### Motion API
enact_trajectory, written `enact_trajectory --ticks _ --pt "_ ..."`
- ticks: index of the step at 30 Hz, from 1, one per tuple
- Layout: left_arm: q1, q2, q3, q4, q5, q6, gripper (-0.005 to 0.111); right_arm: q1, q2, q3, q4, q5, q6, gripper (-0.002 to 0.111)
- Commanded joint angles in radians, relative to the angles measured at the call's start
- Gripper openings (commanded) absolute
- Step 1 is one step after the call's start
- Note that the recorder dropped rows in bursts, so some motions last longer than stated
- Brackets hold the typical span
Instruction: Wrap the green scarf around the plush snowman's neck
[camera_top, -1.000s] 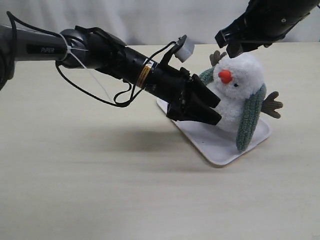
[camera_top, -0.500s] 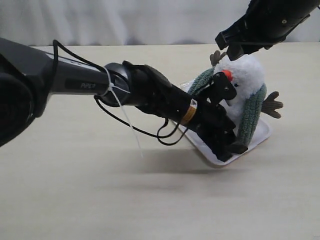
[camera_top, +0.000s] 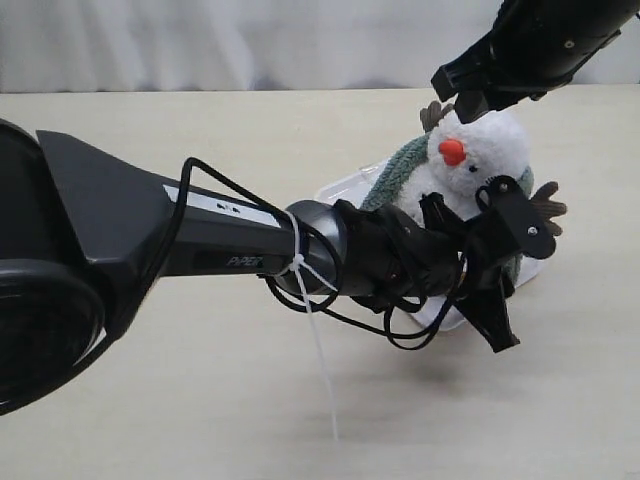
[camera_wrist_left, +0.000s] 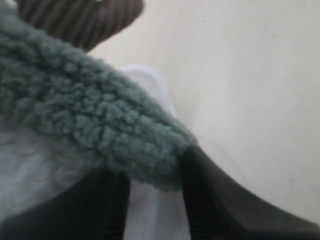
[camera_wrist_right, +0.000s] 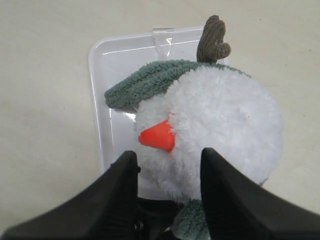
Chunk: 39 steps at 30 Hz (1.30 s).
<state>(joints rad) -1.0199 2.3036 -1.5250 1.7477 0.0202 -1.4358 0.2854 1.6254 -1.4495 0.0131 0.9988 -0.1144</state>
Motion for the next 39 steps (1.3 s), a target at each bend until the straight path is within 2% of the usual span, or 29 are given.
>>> enact_trajectory --ticks 1,3,7,10,18,25,31,39 --pt "-0.002 0.001 0.005 -0.015 0.127 -0.007 0.01 -0.004 -0.004 0.002 0.005 0.001 -0.005 0.039" --pt "-0.002 0.001 0.005 -0.015 0.127 -0.001 0.0 -0.004 -0.004 0.002 0.005 0.001 -0.005 0.039" --pt "-0.002 -0.001 0.01 -0.015 0.137 0.022 0.0 -0.004 -0.004 0.002 0.005 0.005 -0.005 0.039" --pt "-0.002 -0.003 0.036 -0.022 0.227 0.06 0.0 -0.004 -0.004 0.002 0.005 0.006 -0.005 0.039" --pt "-0.002 -0.004 0.084 -0.271 0.392 0.405 0.0 -0.004 -0.004 0.002 0.005 0.002 -0.005 0.039" --pt "-0.002 -0.037 0.084 -0.321 0.455 0.493 0.0 -0.004 -0.004 0.002 0.005 0.002 -0.005 0.039" --pt "-0.004 -0.042 0.084 -0.354 0.434 0.533 0.0 -0.004 -0.004 0.002 0.005 -0.007 -0.005 0.039" --pt "-0.004 -0.042 0.084 -0.377 0.392 0.554 0.0 -0.021 0.059 0.053 -0.002 -0.168 0.01 0.039"
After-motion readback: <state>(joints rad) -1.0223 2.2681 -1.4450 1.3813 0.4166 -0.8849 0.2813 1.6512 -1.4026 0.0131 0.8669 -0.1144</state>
